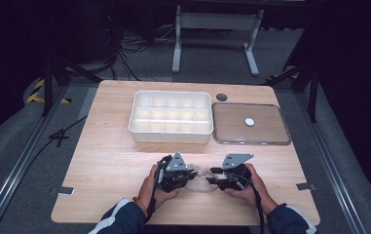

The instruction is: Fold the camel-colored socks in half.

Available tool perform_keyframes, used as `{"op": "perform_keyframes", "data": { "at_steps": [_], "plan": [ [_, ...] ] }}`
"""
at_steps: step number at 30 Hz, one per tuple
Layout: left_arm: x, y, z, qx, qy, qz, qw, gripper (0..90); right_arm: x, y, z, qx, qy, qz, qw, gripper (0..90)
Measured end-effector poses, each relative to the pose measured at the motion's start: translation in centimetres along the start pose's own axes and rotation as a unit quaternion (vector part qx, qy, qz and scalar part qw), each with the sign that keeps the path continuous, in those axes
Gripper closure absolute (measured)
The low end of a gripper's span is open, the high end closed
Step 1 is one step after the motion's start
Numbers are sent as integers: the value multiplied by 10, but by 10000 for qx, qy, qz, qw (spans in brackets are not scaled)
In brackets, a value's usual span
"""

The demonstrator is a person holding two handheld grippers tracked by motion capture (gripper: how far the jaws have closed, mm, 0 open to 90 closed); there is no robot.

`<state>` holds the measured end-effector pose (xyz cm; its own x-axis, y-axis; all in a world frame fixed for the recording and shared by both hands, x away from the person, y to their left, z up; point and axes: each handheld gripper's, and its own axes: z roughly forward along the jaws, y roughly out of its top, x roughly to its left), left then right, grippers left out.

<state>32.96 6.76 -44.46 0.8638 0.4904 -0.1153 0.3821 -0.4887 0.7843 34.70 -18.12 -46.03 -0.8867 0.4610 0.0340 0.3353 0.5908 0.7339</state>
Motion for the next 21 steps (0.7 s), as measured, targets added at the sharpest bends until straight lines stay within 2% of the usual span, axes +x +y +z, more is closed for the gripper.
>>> {"op": "perform_keyframes", "data": {
  "at_steps": [3,5,7,8,10,12,15,21],
  "plan": [
    [0,0,0,-4,0,-1,10000,865,-2,-1,-4,67,-67,-4,10000,669],
    [0,0,0,2,0,8,10000,865,-3,-1,-5,96,-67,-9,9999,687],
    [-1,1,1,4,2,23,10000,865,-8,-3,-6,37,38,128,9999,766],
    [-1,1,2,-20,3,22,10000,865,-10,-3,-6,111,20,117,9999,788],
    [-1,2,3,0,-5,18,10000,865,-11,-4,-5,141,32,117,9998,796],
    [-2,3,6,6,-11,27,10000,865,-9,-5,-1,353,8,38,9994,798],
    [-5,5,12,35,-33,63,10000,865,-7,-6,4,465,21,-18,9989,805],
    [-9,10,21,39,-45,124,9999,865,-7,-7,5,409,62,21,9991,809]
  ]
}}
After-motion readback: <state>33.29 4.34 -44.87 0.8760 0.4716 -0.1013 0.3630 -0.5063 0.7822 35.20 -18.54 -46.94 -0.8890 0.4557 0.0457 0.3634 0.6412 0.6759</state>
